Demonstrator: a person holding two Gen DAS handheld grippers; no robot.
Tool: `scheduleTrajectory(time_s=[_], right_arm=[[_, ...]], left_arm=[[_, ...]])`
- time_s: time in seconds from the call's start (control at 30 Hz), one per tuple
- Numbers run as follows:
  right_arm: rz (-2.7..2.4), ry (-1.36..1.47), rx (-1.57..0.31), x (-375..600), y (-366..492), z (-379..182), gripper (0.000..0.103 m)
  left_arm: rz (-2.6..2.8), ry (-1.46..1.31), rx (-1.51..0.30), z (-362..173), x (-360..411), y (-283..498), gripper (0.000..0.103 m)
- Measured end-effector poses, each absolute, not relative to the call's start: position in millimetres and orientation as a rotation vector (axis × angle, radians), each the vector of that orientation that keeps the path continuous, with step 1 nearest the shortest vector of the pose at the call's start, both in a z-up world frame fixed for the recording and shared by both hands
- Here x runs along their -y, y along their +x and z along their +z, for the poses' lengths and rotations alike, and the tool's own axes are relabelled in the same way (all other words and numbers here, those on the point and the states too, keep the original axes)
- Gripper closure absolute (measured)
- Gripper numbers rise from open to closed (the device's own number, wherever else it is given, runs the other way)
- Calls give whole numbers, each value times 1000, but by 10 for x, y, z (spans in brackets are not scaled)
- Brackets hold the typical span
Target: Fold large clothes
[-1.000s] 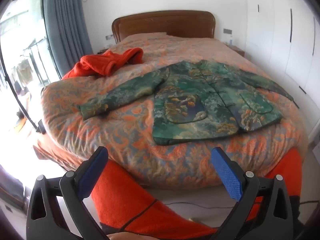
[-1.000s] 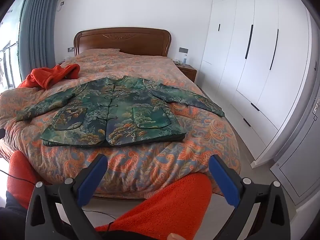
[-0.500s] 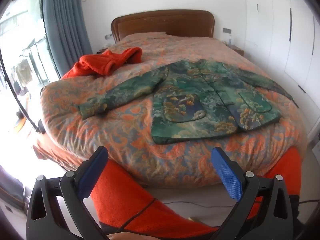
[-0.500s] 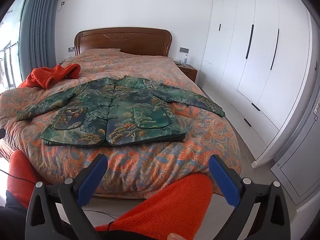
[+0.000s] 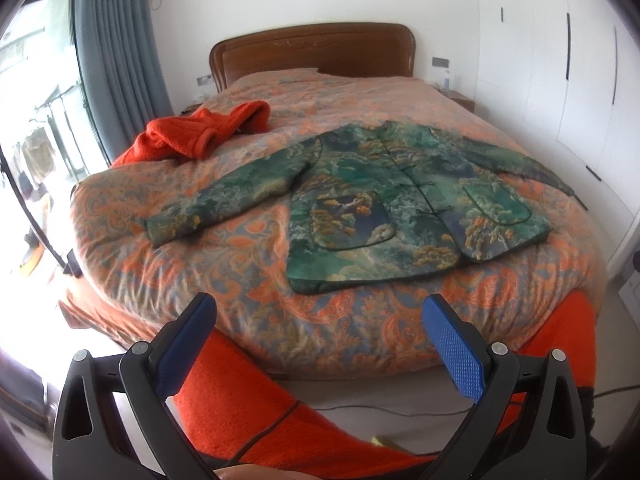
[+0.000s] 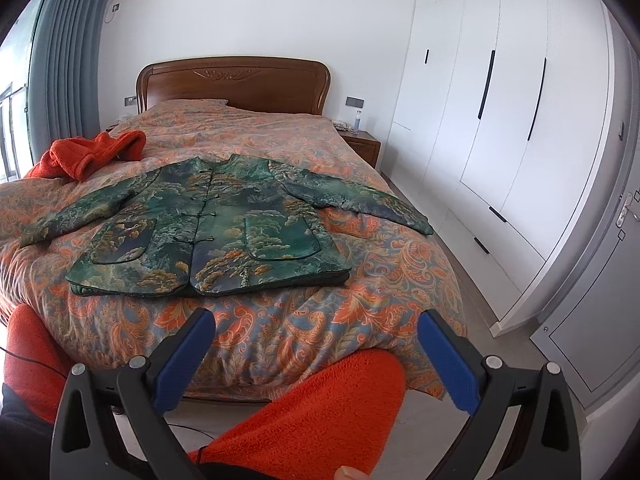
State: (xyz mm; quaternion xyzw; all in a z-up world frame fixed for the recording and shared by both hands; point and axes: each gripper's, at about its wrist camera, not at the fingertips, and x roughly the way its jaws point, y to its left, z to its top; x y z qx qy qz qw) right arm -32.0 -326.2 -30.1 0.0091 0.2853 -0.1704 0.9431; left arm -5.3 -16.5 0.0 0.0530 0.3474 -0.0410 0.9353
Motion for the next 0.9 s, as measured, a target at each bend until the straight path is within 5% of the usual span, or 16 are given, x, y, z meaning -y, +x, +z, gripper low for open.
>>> scheduleTrajectory(time_s=[0.9], right_arm=[[-301,57,-550,3238,-260,-226,0]], left_arm=[[-125,132,-681,53,334,8,0]])
